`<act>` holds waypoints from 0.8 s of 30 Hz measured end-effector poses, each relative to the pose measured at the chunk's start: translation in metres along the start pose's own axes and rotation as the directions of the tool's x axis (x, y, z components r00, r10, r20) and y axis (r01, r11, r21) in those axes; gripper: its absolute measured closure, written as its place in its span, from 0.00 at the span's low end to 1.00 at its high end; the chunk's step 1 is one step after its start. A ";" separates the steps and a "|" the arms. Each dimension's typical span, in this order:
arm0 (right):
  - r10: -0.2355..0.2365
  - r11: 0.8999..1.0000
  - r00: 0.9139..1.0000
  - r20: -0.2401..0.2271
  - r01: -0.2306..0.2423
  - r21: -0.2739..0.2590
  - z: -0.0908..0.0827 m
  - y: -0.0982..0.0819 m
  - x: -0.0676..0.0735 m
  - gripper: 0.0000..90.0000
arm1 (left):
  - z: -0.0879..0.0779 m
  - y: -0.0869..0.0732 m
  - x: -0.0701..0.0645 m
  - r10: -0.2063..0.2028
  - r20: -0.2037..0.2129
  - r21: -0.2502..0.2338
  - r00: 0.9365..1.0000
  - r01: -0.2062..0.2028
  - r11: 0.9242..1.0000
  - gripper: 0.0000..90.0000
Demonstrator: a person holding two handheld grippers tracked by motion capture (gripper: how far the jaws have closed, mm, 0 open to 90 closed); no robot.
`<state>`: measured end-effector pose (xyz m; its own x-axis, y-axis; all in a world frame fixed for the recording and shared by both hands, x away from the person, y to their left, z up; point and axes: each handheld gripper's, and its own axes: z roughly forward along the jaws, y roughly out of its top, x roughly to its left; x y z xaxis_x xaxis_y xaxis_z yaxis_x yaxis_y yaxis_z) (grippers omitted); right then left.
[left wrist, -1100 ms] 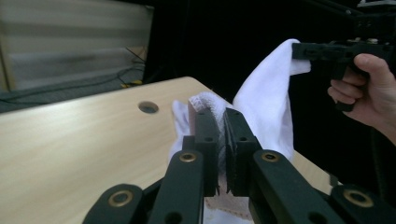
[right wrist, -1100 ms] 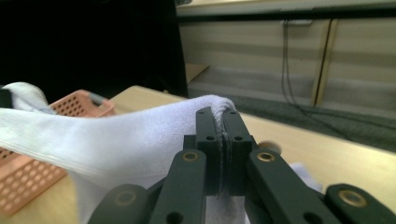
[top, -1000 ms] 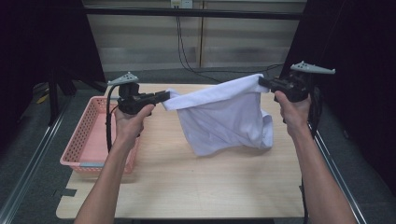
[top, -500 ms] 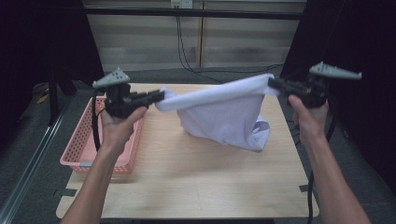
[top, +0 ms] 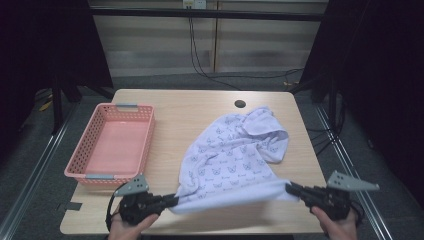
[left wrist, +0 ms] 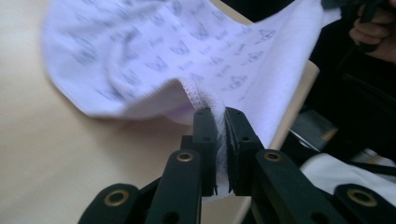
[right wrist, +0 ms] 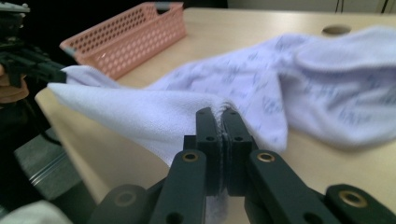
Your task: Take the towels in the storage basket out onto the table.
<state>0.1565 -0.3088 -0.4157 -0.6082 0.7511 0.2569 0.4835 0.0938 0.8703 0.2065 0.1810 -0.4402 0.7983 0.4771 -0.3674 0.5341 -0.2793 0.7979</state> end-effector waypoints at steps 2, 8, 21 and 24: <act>0.004 1.000 1.000 0.002 -0.004 0.027 -0.011 -0.013 0.011 0.96 | -0.003 -0.007 -0.008 0.000 0.009 0.028 1.000 -0.001 1.000 0.88; -0.022 0.994 0.998 0.058 0.015 0.110 -0.019 -0.037 0.016 0.63 | -0.006 -0.015 -0.004 0.030 0.005 0.061 1.000 -0.030 0.998 0.73; -0.090 0.976 0.993 0.077 0.072 0.207 0.072 -0.012 -0.047 0.65 | 0.080 0.028 0.063 0.045 -0.054 0.148 0.998 -0.037 0.988 0.70; -0.084 0.971 0.994 0.073 0.065 0.231 0.088 -0.010 -0.052 0.61 | 0.095 0.031 0.071 0.061 -0.063 0.174 0.996 -0.049 0.983 0.69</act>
<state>0.2392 -0.2912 -0.4746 -0.5995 0.7859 0.1514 0.5750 0.2913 0.7645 0.3062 0.1271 -0.4868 0.8101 0.5108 -0.2876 0.5349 -0.4432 0.7193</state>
